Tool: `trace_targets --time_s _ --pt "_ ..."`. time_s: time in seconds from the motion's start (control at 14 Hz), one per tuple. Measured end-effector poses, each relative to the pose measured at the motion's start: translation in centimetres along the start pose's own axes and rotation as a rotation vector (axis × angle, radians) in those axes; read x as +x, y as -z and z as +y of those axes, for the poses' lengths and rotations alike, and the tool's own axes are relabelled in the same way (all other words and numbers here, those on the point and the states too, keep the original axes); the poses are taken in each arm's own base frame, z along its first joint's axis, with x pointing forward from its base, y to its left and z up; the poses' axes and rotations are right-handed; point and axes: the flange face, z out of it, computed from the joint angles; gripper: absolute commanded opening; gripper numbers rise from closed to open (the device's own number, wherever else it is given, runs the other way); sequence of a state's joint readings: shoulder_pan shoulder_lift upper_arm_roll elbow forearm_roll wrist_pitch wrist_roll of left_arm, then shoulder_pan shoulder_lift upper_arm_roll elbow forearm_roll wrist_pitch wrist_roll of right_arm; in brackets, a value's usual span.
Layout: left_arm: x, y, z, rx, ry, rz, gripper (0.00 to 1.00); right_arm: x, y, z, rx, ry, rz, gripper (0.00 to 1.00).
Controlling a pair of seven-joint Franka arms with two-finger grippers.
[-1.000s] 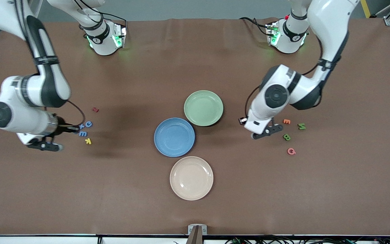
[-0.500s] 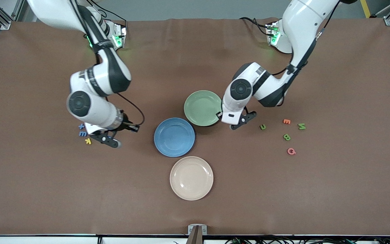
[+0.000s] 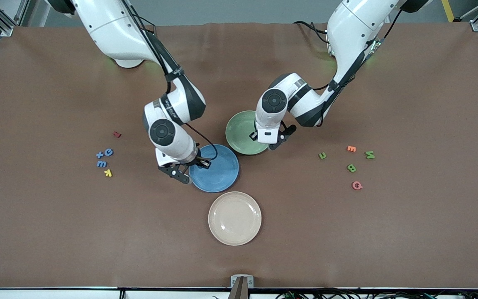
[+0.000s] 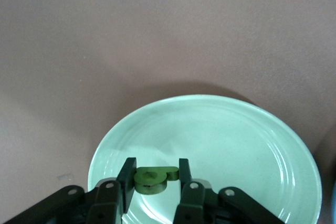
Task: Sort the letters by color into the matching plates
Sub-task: 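Open both grippers over the plates and lift them away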
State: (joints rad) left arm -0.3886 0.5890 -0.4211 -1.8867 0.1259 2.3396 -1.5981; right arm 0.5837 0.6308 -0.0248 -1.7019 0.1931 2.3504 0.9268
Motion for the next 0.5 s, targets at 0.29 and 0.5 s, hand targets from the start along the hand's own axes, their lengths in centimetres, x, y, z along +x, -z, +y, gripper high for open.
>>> trace_targets --time_s 0.29,0.5 --pt "0.7 2.6 0.9 -0.05 0.066 0.013 1.0 -3.3 -2.3 -1.7 -0.013 0.019 -0.006 0.07" --pt "6.2 8.3 -0.1 -0.067 0.072 0.072 1.0 -5.6 -2.6 -2.8 -0.017 0.027 -0.009 0.53"
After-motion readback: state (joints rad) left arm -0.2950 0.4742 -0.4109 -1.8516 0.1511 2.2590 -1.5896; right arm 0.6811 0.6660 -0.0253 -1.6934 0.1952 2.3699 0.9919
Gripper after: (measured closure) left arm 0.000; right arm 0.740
